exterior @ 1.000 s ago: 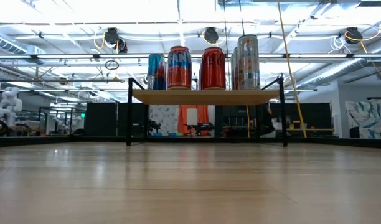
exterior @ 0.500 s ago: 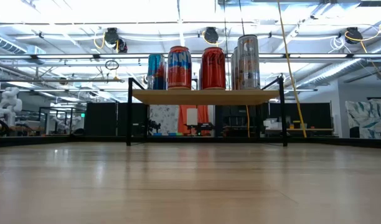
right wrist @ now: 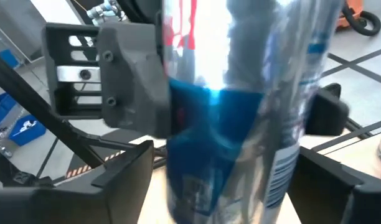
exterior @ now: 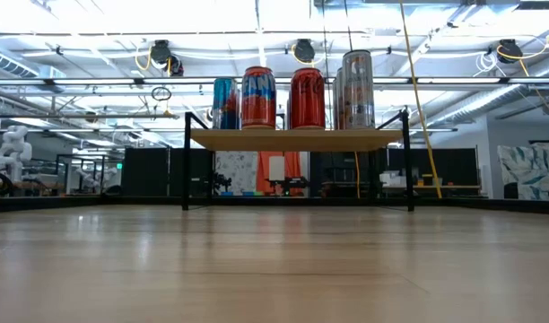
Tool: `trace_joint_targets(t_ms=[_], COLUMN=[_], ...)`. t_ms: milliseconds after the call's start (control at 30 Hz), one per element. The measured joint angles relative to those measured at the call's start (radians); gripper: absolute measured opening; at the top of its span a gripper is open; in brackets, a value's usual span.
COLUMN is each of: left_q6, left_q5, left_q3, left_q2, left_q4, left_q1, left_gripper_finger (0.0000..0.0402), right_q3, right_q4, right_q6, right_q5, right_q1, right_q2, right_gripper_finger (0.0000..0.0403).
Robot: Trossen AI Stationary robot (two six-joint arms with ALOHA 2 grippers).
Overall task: Place canned beverage on shelf
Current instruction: Put the blue soda can on the shelf aligned with the other blue soda can
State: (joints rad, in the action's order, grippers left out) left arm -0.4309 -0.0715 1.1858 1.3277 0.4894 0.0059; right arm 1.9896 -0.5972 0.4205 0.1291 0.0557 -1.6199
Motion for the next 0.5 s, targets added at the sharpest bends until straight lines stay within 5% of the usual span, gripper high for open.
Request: trace_joint_targets(t_ms=[333, 500], left_q6=[0.004, 0.007], left_q5=[-0.001, -0.001], left_q3=[0.000, 0.001], left_q2=[0.000, 0.000], left_q4=[-0.003, -0.016], left_q1=[0.000, 0.001], left_gripper_finger=[0.0236, 0.0236], right_q3=[0.000, 0.000], right_q4=[-0.005, -0.008], right_q6=[-0.025, -0.034], right_q5=[0.003, 0.001], right_q1=[-0.004, -0.005], right_q2=[0.000, 0.000], right_gripper_finger=[0.0214, 0.0200])
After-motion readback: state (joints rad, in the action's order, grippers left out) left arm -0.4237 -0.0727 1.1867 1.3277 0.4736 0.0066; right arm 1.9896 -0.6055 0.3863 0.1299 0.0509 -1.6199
